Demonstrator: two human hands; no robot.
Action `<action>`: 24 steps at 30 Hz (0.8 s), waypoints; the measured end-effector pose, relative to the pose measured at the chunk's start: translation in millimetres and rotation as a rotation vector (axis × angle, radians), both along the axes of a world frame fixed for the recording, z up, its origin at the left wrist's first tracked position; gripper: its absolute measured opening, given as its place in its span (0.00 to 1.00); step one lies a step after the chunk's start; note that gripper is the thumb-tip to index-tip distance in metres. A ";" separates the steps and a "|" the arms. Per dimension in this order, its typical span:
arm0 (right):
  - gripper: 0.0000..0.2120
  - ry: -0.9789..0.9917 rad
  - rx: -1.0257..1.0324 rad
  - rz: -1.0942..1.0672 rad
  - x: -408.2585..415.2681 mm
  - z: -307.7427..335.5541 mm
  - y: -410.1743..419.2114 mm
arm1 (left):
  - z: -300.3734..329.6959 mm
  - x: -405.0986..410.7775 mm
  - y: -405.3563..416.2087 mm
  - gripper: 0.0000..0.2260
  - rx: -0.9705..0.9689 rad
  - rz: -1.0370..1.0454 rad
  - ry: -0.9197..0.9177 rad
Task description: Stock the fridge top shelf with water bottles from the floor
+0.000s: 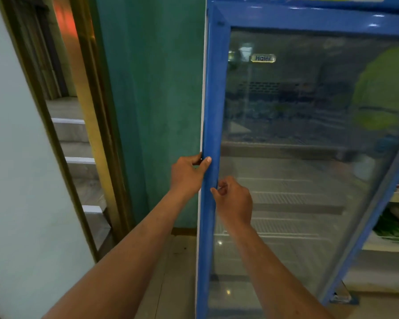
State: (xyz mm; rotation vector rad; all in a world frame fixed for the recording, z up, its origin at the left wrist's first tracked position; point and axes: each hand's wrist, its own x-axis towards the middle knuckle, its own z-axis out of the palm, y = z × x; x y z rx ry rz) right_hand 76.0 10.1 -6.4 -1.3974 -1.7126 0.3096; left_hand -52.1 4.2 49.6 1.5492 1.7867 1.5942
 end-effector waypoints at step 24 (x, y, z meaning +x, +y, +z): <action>0.08 -0.194 0.233 0.020 -16.7 28.3 38.4 | -6.8 -21.7 27.9 0.26 -0.153 0.200 0.346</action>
